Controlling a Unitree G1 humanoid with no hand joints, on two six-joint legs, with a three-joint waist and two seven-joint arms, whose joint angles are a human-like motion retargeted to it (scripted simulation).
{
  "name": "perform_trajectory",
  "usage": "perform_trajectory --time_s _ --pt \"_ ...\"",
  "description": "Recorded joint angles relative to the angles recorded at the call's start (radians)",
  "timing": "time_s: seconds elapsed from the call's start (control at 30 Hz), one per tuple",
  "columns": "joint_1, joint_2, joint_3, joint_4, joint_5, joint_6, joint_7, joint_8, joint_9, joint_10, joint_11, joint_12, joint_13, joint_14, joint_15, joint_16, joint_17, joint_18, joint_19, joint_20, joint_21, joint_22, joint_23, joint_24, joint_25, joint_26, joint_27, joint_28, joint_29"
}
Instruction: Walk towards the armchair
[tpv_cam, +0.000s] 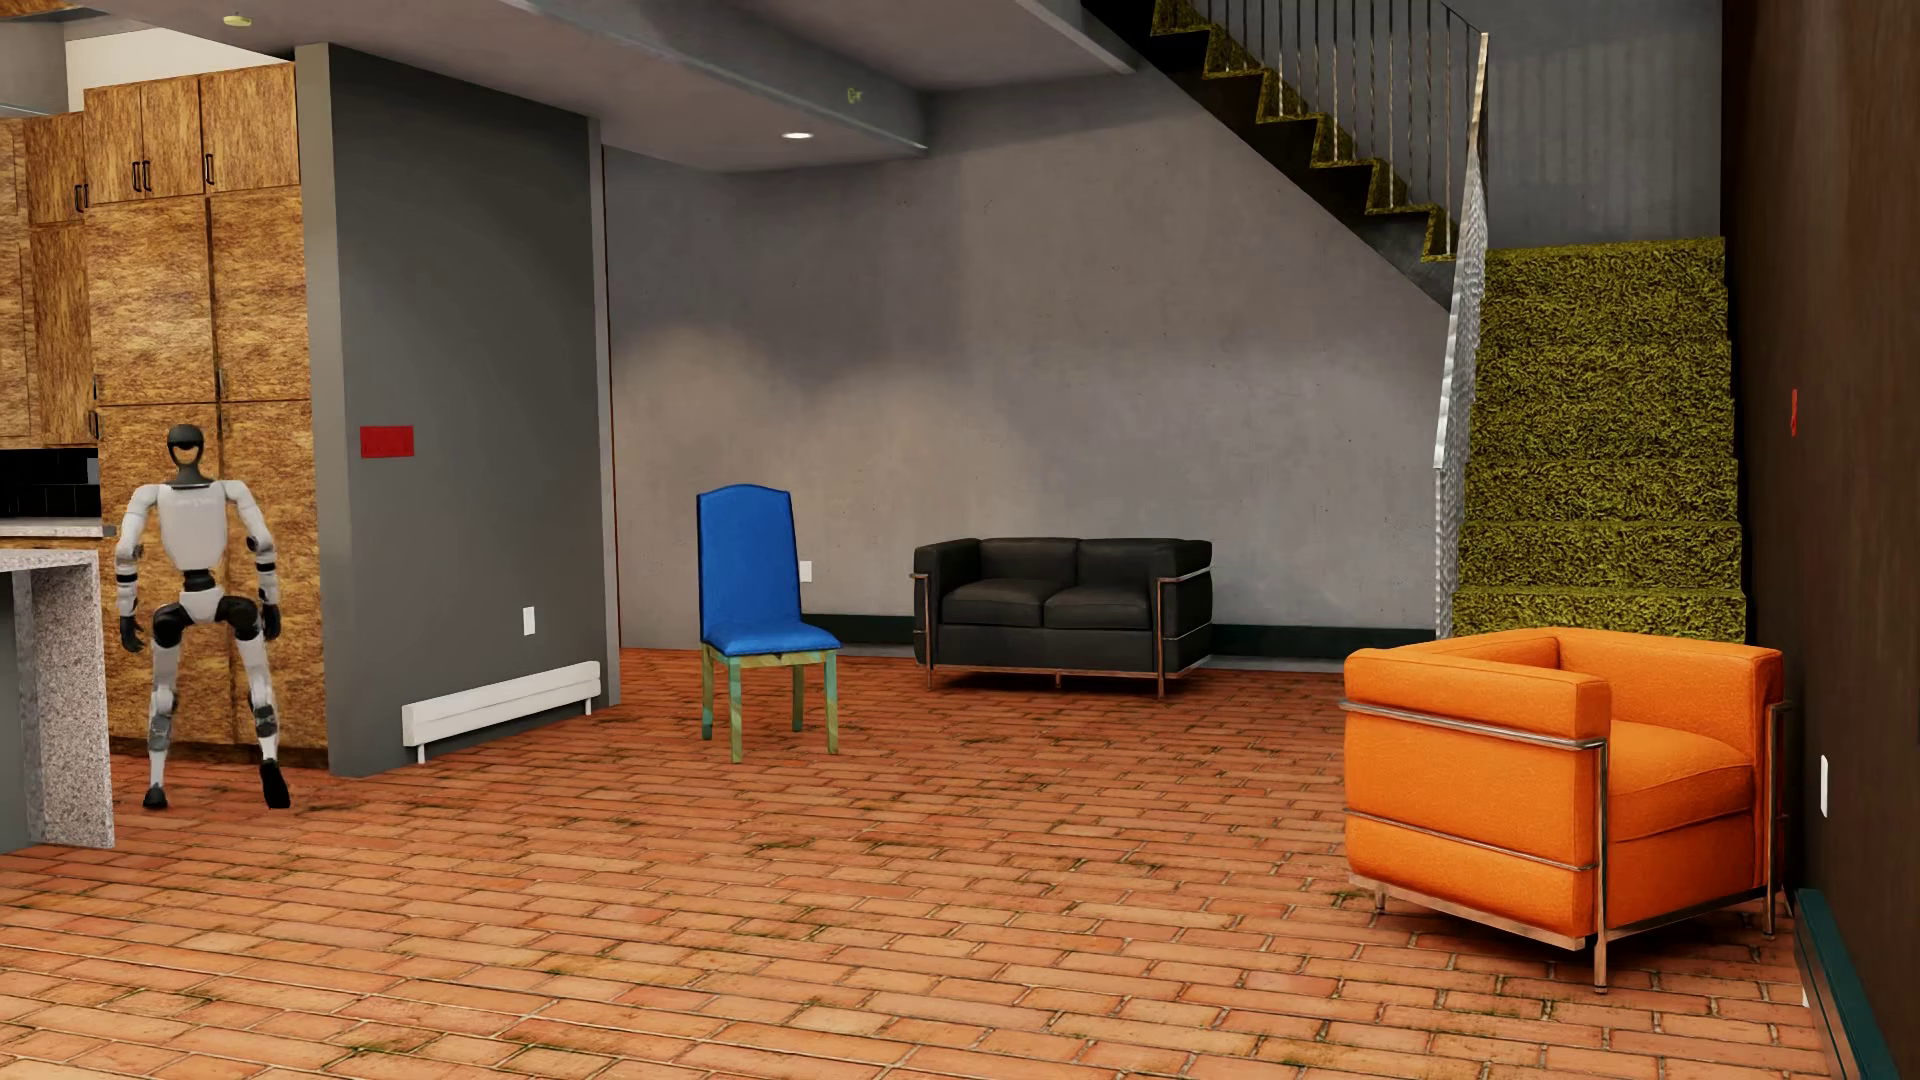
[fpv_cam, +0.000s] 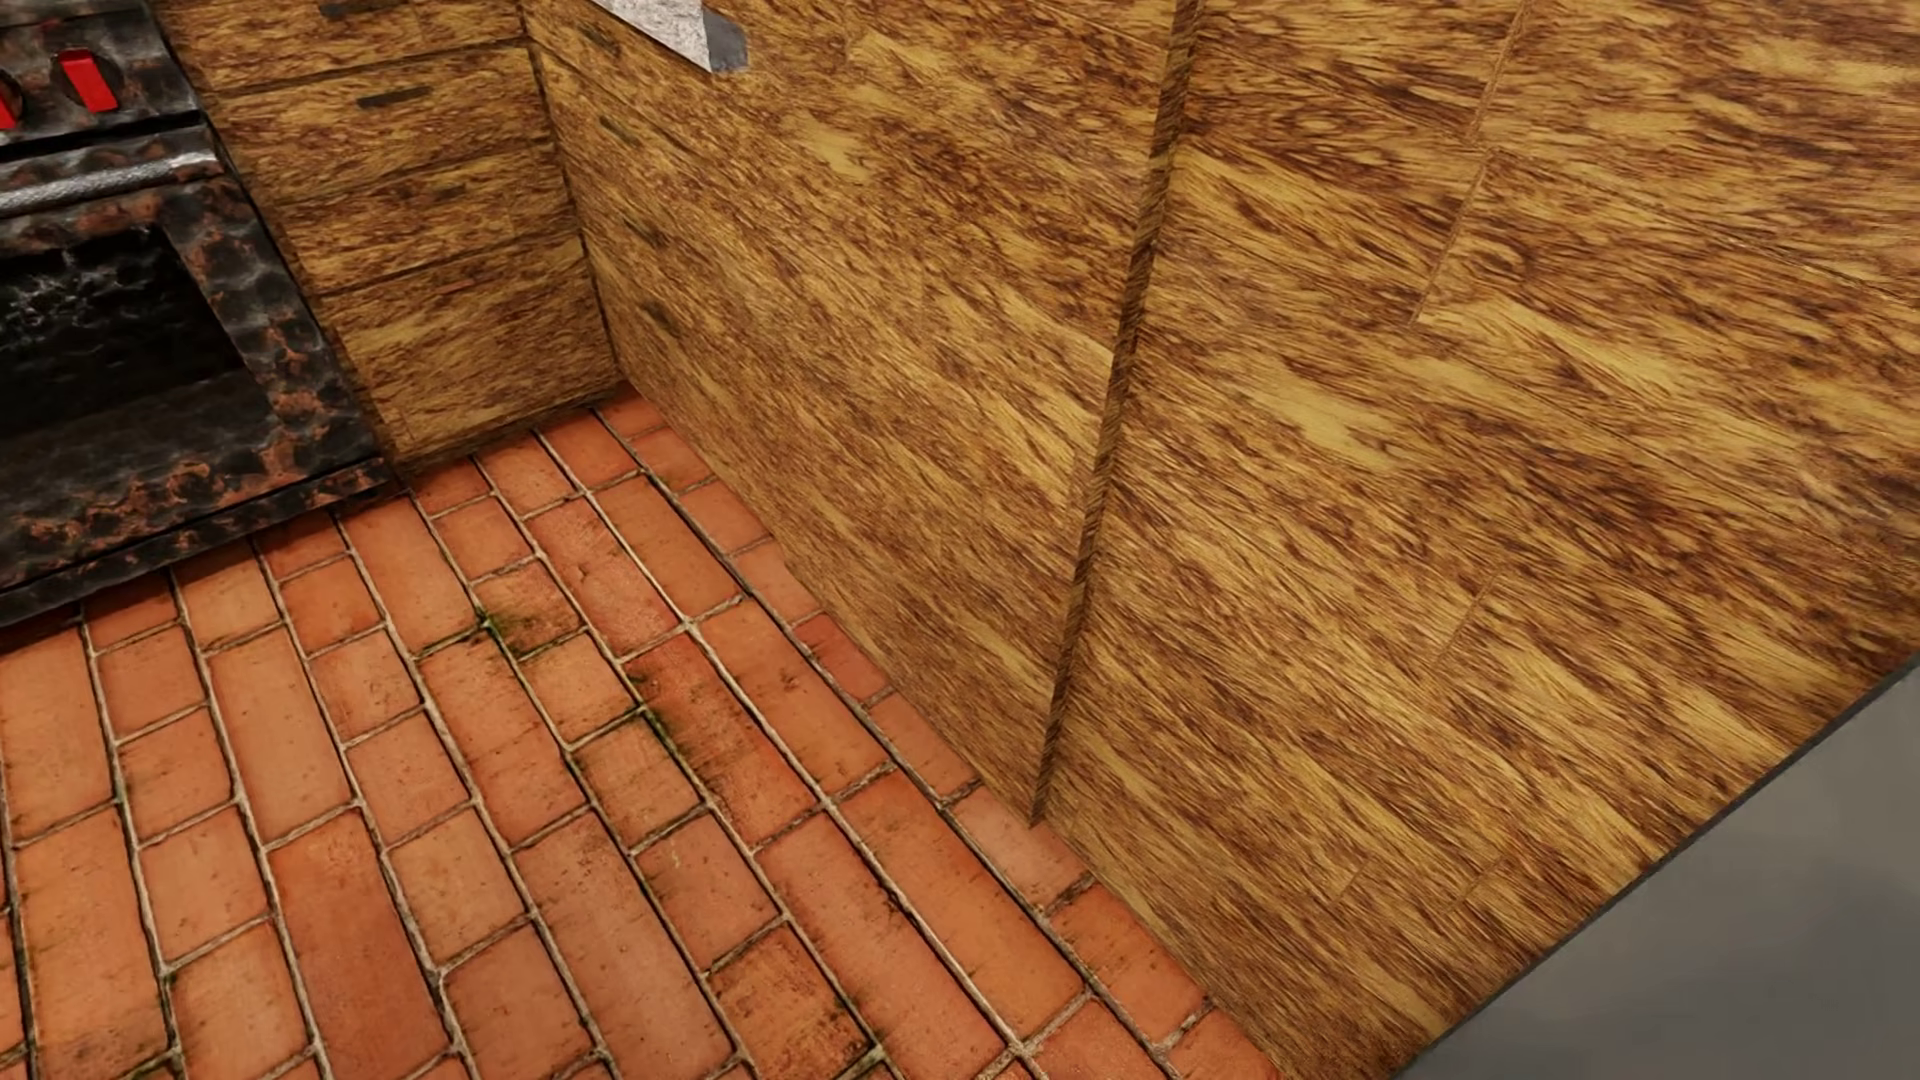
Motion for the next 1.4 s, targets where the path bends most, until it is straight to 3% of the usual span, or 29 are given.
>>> perform_trajectory --time_s 0.03,0.13,0.17,0.2,0.37,0.5,0.63,0.7,0.8,0.9,0.93,1.03,1.1,1.13,1.2,1.23,1.33,1.4 --pt "0.028 -0.034 -0.005 -0.009 -0.011 -0.008 0.000 0.000 -0.002 -0.011 0.000 -0.009 0.028 -0.020 0.132 0.015 -0.016 0.000 0.000 0.057 -0.017 -0.034 -0.011 0.000 0.000 0.000 0.000 0.000 0.000" --pt "0.095 -0.045 -0.025 -0.021 -0.034 -0.028 0.000 0.000 -0.012 -0.024 -0.069 -0.013 0.066 -0.064 0.144 0.037 -0.047 0.000 0.000 0.271 -0.059 -0.057 -0.025 0.000 0.000 0.000 0.000 0.000 0.000" --pt "0.108 -0.035 -0.039 -0.019 -0.037 -0.038 0.000 0.000 -0.009 -0.022 -0.102 -0.016 0.071 -0.075 0.144 0.046 -0.074 0.000 0.000 0.327 -0.015 -0.051 -0.070 0.000 0.000 0.000 0.000 0.000 0.000" --pt "0.117 -0.052 -0.037 -0.019 -0.047 -0.047 0.000 0.000 -0.014 -0.021 -0.120 -0.026 0.064 -0.091 0.145 0.053 -0.063 0.000 0.000 0.377 -0.059 -0.035 -0.044 0.000 0.000 0.000 0.000 0.000 0.000" --pt "0.146 -0.106 -0.088 0.001 -0.042 -0.042 0.000 0.000 -0.007 -0.004 -0.180 -0.047 0.032 -0.152 0.017 0.096 -0.082 0.000 0.000 0.335 -0.109 0.021 -0.081 0.000 0.000 0.000 0.000 0.000 0.000" --pt "0.150 -0.153 -0.124 0.025 -0.030 -0.040 0.000 0.000 0.006 -0.004 -0.225 -0.040 0.020 -0.134 -0.111 0.086 -0.076 0.000 0.000 0.302 -0.128 -0.021 -0.117 0.000 0.000 0.000 0.000 0.000 0.000" --pt "0.164 -0.259 -0.157 0.036 -0.005 -0.038 0.000 0.000 0.029 -0.039 -0.220 -0.066 0.008 -0.134 -0.140 0.072 -0.057 0.000 0.000 0.247 -0.116 -0.047 -0.102 0.000 0.000 0.000 0.000 0.000 0.000" --pt "0.171 -0.285 -0.188 0.031 0.005 -0.037 0.000 0.000 0.045 -0.067 -0.231 -0.100 0.026 -0.143 -0.149 0.070 -0.050 0.000 0.000 0.207 -0.098 -0.069 -0.099 0.000 0.000 0.000 0.000 0.000 0.000" --pt "0.157 -0.335 -0.188 0.042 0.003 -0.049 0.000 0.000 0.059 -0.053 -0.240 -0.142 0.063 -0.152 -0.236 0.085 -0.030 0.000 0.000 0.178 -0.038 -0.172 -0.083 0.000 0.000 0.000 0.000 0.000 0.000" --pt "0.163 -0.381 -0.197 0.061 -0.022 -0.038 0.000 0.000 0.062 -0.035 -0.219 -0.145 0.083 -0.170 -0.329 0.080 -0.012 0.000 0.000 0.152 0.029 -0.273 -0.060 0.000 0.000 0.000 0.000 0.000 0.000" --pt "0.195 -0.402 -0.202 0.061 -0.036 -0.032 0.000 0.000 0.062 -0.047 -0.193 -0.133 0.090 -0.165 -0.310 0.071 -0.006 0.000 0.000 0.152 0.036 -0.293 -0.055 0.000 0.000 0.000 0.000 0.000 0.000" --pt "0.324 -0.472 -0.255 0.036 -0.073 -0.020 0.000 0.000 0.052 -0.124 -0.078 -0.094 0.112 -0.121 -0.114 0.050 0.011 0.000 0.000 0.151 0.050 -0.305 -0.063 0.000 0.000 0.000 0.000 0.000 0.000" --pt "0.393 -0.495 -0.308 0.029 -0.060 -0.023 0.000 0.000 0.040 -0.136 -0.041 -0.064 0.125 -0.089 -0.060 0.046 0.016 0.000 0.000 0.149 0.015 -0.272 -0.051 0.000 0.000 0.000 0.000 0.000 0.000" --pt "0.389 -0.529 -0.325 0.060 -0.031 -0.014 0.000 0.000 0.037 -0.092 0.004 -0.059 0.122 -0.066 -0.057 0.045 0.021 0.000 0.000 0.151 0.019 -0.244 -0.050 0.000 0.000 0.000 0.000 0.000 0.000" --pt "0.346 -0.503 -0.310 0.112 0.039 -0.009 0.000 0.000 0.045 0.072 0.046 -0.042 0.087 -0.007 -0.160 0.026 0.016 0.000 0.000 0.165 0.026 -0.151 -0.028 0.000 0.000 0.000 0.000 0.000 0.000" --pt "0.288 -0.473 -0.272 0.103 0.071 -0.011 0.000 0.000 0.049 0.198 0.037 -0.034 0.069 -0.023 -0.227 0.019 0.004 0.000 0.000 0.157 0.020 -0.098 -0.041 0.000 0.000 0.000 0.000 0.000 0.000" --pt "0.075 -0.312 -0.115 -0.017 0.200 -0.008 0.000 0.000 0.059 0.441 -0.096 0.027 -0.033 -0.073 -0.425 0.005 -0.023 0.000 0.000 0.119 -0.078 0.011 -0.080 0.000 0.000 0.000 0.000 0.000 0.000" --pt "-0.090 -0.093 -0.042 -0.096 0.276 0.000 0.000 0.000 0.069 0.391 -0.296 0.071 -0.091 -0.088 -0.598 0.004 -0.058 0.000 0.000 0.052 -0.109 0.046 -0.190 0.000 0.000 0.000 0.000 0.000 0.000"
